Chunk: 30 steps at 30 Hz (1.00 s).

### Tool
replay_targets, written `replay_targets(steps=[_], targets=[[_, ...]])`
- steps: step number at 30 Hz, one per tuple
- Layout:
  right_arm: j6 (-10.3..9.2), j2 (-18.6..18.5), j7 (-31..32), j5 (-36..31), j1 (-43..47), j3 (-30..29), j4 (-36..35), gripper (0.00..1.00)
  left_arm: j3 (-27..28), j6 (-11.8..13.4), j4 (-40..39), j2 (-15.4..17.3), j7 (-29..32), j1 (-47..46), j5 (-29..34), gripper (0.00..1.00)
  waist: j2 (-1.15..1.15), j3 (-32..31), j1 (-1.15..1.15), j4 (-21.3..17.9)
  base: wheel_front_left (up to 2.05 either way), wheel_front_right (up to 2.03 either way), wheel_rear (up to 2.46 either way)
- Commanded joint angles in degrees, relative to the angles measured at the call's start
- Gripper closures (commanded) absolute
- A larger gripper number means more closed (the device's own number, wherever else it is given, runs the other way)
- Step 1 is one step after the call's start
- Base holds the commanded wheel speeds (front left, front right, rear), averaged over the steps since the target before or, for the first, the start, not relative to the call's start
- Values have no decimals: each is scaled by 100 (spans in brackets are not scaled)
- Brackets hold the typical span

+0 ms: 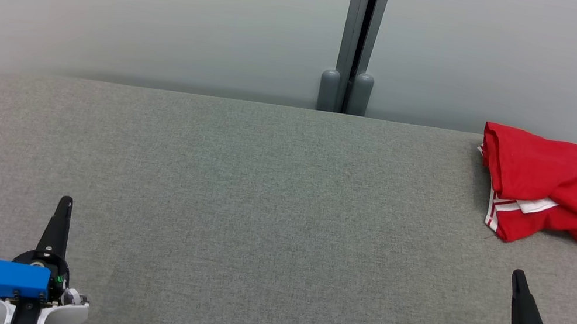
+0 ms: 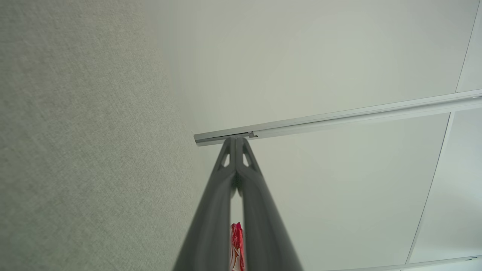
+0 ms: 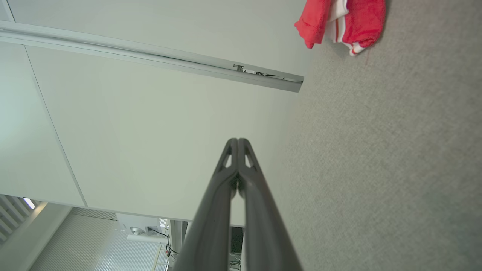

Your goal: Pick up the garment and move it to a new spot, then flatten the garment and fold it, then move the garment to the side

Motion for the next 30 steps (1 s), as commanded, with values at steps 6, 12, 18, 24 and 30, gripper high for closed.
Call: replay_targets(steps=[6,12,18,24,30], targets=[[2,-45,71,326,-127,-28,2,100,43,-34,-41,-4,85,-113,-324,100,0,-2,0,-1,0,0,0],[2,-46,122,584,-148,-37,18,100,55,-46,-46,-5,148,-150,-581,100,0,-5,0,-3,0,0,0],[2,-47,167,825,-167,-45,34,100,70,-59,-52,-6,210,-178,-829,100,0,-7,0,-4,0,0,0],[2,-48,214,1056,-202,-53,48,100,86,-65,-53,-7,267,-199,-1071,100,0,-10,0,-6,0,0,0],[2,-48,229,1084,-205,-54,48,100,89,-68,-50,-7,281,-198,-1097,100,0,-10,0,-6,0,0,0]])
